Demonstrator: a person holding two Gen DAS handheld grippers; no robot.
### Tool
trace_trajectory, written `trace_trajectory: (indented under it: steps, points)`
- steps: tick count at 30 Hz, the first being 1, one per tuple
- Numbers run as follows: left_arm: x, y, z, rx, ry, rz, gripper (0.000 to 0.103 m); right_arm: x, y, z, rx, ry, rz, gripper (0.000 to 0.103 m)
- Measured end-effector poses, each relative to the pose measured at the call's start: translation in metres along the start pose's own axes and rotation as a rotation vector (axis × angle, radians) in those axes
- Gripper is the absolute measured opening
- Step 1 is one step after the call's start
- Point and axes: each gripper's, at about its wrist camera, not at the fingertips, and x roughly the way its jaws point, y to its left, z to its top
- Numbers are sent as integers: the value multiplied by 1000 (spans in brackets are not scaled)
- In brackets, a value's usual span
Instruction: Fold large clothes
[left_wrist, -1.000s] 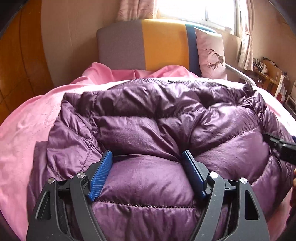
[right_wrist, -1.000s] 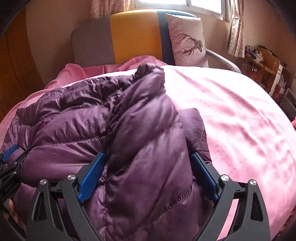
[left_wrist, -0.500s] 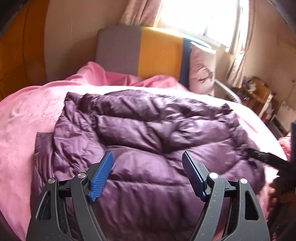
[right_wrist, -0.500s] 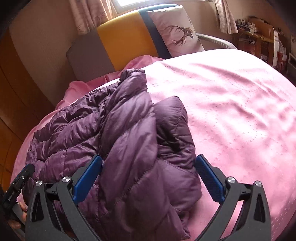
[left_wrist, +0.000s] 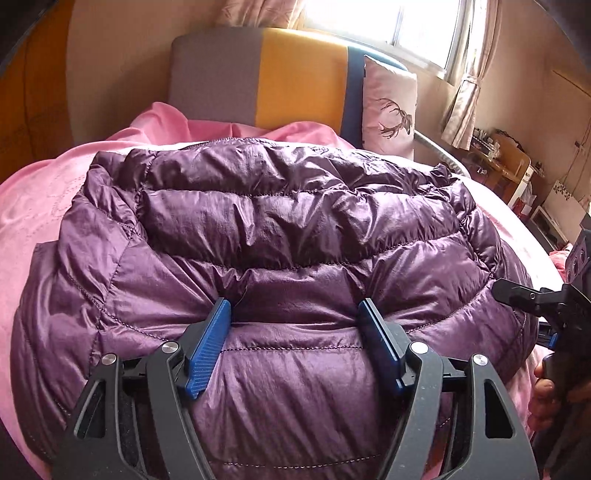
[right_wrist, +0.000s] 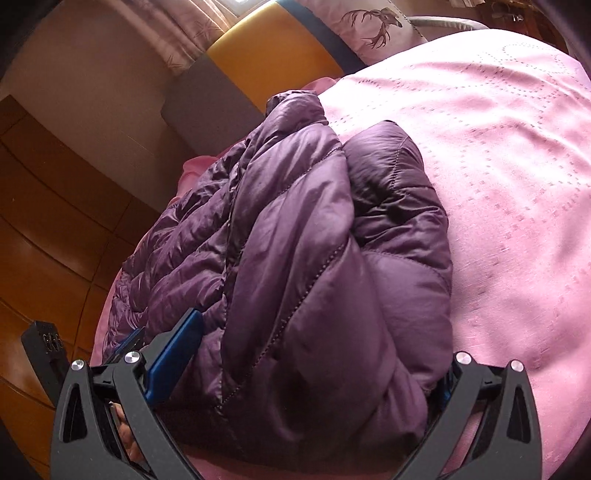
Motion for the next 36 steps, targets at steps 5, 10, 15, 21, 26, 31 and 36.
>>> trace_trajectory:
  steps: [5, 10, 15, 21, 26, 31, 36]
  points:
    - [0, 0, -2, 3, -7, -3, 70, -1, 4, -5, -16, -18, -29, 81]
    - [1, 2, -2, -2, -9, -10, 70, -3, 7, -7, 0, -8, 7, 60]
    - [0, 3, -3, -13, -9, -28, 70, -10, 22, -5, -28, -18, -6, 44]
    - [-3, 8, -6, -35, -8, -65, 70, -16, 41, -6, -45, -45, -39, 37]
    - [-8, 14, -4, -56, -8, -101, 67, -7, 47, -1, -38, -51, -97, 36]
    - [-29, 28, 2, -89, -21, -130, 61, -4, 34, -6, 0, -59, -138, 51]
    - [-62, 63, 11, -96, -118, 39, 64, -4, 17, -14, 56, -72, -121, 74]
